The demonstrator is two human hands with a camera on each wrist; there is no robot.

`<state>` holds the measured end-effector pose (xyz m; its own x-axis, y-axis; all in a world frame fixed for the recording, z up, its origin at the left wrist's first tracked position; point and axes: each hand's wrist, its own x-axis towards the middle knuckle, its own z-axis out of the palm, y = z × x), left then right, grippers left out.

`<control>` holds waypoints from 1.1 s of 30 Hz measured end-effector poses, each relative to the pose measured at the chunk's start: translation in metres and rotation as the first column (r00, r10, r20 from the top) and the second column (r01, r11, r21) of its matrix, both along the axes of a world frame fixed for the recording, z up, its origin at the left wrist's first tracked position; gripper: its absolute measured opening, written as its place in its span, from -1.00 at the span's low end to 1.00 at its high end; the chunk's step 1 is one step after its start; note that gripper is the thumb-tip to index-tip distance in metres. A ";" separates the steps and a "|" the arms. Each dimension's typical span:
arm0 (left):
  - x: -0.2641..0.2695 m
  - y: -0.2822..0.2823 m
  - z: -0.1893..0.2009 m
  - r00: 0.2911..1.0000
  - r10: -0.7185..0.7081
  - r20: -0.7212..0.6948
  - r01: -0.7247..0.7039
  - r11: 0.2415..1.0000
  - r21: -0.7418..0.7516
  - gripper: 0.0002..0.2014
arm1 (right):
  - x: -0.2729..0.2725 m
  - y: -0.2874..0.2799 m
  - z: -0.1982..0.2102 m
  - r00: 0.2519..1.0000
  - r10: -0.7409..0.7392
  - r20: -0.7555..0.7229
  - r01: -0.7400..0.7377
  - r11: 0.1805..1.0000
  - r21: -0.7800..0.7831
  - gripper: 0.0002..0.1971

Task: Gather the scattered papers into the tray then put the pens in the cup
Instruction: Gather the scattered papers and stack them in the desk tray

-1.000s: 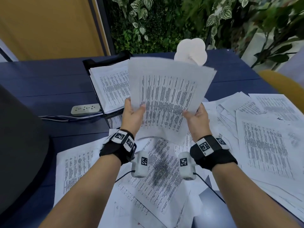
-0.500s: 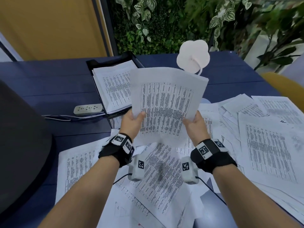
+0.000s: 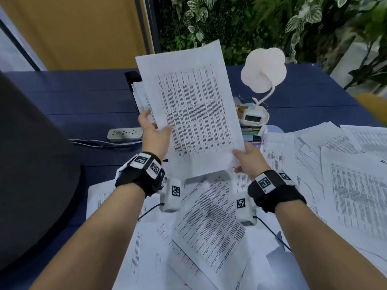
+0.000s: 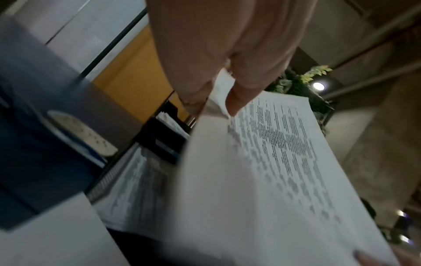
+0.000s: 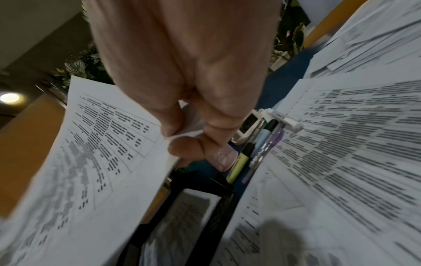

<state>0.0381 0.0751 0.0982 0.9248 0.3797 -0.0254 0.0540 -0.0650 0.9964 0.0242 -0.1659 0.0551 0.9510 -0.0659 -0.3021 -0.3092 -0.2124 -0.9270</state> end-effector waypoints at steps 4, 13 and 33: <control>0.002 0.016 0.000 0.995 -0.096 -0.042 0.104 0.948 0.302 -0.37 | 0.025 0.013 0.008 0.999 0.034 0.035 -0.034 0.999 -0.008 -0.68; 0.039 0.055 0.015 0.996 -0.010 -0.085 0.076 0.551 0.831 -0.41 | 0.086 0.051 0.037 0.990 -0.028 0.137 0.014 0.995 0.101 -0.61; 0.065 0.069 -0.011 0.926 0.027 -0.376 0.368 0.151 0.918 -0.68 | 0.101 0.068 0.022 0.949 0.282 0.139 -0.025 0.506 -0.862 -0.69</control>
